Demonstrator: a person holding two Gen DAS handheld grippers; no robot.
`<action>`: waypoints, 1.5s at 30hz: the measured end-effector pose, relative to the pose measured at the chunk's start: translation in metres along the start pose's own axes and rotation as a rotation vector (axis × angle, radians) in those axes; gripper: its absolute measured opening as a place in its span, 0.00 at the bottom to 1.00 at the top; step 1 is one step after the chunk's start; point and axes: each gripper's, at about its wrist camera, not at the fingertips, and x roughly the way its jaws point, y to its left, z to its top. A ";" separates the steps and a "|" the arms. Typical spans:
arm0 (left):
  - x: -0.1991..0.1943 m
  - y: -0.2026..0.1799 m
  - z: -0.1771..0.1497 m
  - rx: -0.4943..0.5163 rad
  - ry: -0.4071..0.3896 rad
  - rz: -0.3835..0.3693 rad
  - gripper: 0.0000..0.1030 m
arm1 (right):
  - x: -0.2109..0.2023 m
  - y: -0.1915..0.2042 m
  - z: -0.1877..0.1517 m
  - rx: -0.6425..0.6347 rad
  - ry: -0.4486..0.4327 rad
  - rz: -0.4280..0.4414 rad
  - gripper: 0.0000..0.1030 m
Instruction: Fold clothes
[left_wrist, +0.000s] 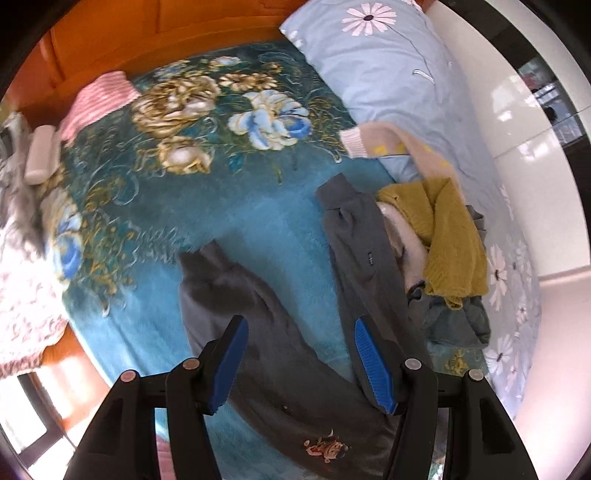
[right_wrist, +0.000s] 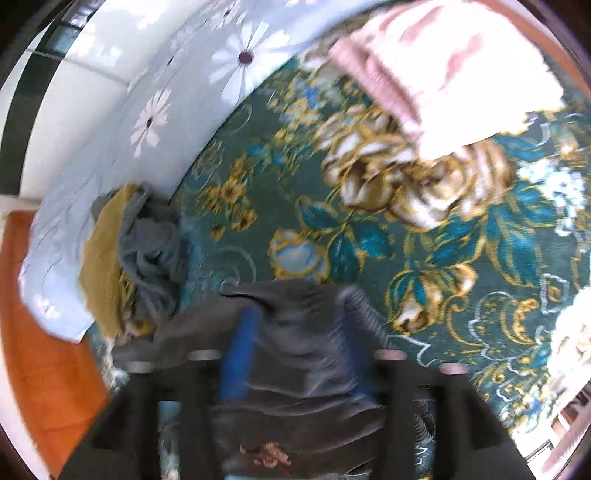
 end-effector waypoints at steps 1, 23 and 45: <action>0.001 0.004 0.007 0.003 0.004 -0.014 0.63 | -0.005 0.003 -0.003 0.026 -0.012 -0.020 0.63; 0.084 0.057 0.098 0.157 0.107 -0.092 0.68 | 0.017 0.241 -0.206 -0.325 -0.058 0.050 0.73; 0.241 0.032 0.169 -0.039 0.275 -0.230 0.69 | 0.068 0.306 -0.239 -0.555 0.151 -0.061 0.73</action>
